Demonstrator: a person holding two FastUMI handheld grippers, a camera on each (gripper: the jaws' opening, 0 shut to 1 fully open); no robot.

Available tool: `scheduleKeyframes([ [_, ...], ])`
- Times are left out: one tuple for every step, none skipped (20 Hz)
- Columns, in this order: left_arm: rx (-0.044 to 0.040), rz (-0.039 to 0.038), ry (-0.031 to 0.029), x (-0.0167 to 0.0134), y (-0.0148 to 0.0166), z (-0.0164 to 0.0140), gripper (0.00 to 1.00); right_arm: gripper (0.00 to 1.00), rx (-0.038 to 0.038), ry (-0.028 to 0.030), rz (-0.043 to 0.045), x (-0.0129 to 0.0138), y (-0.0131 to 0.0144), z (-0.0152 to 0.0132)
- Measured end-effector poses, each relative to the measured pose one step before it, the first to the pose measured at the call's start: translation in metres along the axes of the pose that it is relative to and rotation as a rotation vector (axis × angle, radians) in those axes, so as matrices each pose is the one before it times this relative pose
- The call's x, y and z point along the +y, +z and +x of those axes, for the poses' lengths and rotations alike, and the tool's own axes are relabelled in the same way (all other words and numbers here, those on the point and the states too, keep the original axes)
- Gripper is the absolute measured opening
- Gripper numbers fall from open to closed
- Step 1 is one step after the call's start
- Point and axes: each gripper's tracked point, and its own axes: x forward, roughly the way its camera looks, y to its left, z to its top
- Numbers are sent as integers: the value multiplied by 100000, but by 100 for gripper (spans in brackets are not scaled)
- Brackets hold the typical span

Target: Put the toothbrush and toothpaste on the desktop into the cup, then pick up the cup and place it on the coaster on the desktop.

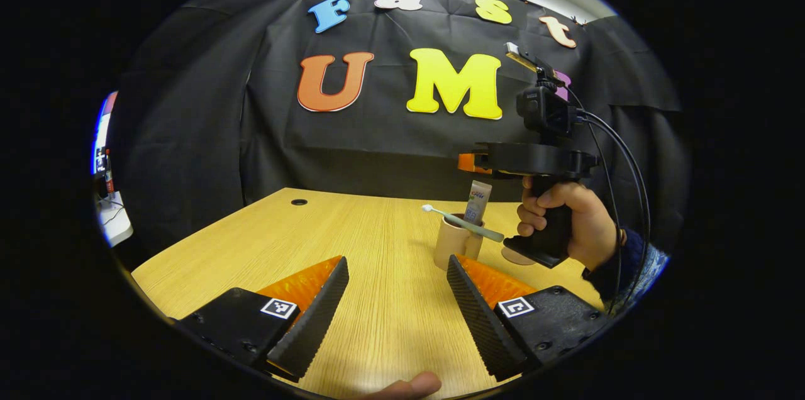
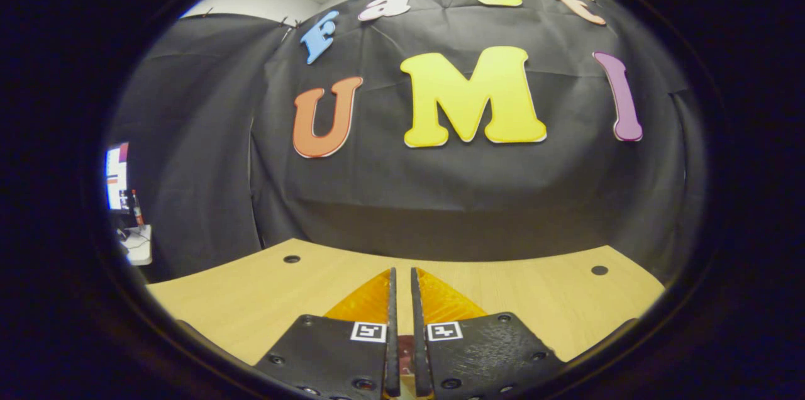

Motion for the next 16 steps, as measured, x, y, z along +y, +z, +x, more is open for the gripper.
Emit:
scheduleKeyframes([
  [147, -373, -278, -143, -28, 68, 100, 19, 4081, 2040, -434, 435, -833, 183],
  [273, -343, -347, -69, -94, 39, 100, 23, 4054, 491, -1249, 232, -666, 290],
  [341, -115, -207, -32, -186, 81, 100, 25, 4263, -718, -3109, 79, -649, 380],
  [579, 141, -19, -26, -136, 37, 100, 25, 4657, -3419, -3481, -487, -834, 212],
  [130, -26, -190, -89, -157, -46, 100, 25, 2984, 514, -3550, 265, -265, 370],
  [-229, -116, -1211, -324, -37, 5, 100, 27, 4828, 1231, -1698, 475, -551, 297],
  [-121, 179, -826, -288, 4, -24, 100, 25, 5666, 1410, -265, 486, -675, 160],
  [-162, 314, -183, -51, 59, -18, 99, 27, 5208, 2224, -122, 532, -524, 66],
  [-267, 310, 170, 67, -28, 30, 99, 26, 3928, 1410, -918, 420, -308, -18],
  [-318, 364, -315, -93, -11, -5, 99, 27, 3880, -1290, -1848, -305, -235, 408],
  [-91, -39, -158, 9, -33, -11, 99, 27, 3664, -1959, -2250, -291, -302, 379],
  [-135, -394, -29, 91, 20, -19, 99, 26, 3437, -1392, -1830, 19, -545, 465],
  [180, -288, -277, -74, -67, 105, 99, 26, 3356, 414, -683, 209, -444, 128],
  [335, -360, 23, -25, -118, 50, 99, 27, 3351, 1198, -98, 27, -465, 27],
  [69, -471, 239, 34, -3, 7, 99, 27, 2288, 2182, 811, 362, -147, 109],
  [609, -355, -158, -43, -218, 86, 99, 27, 2126, 1352, 1076, 338, -211, 115],
])
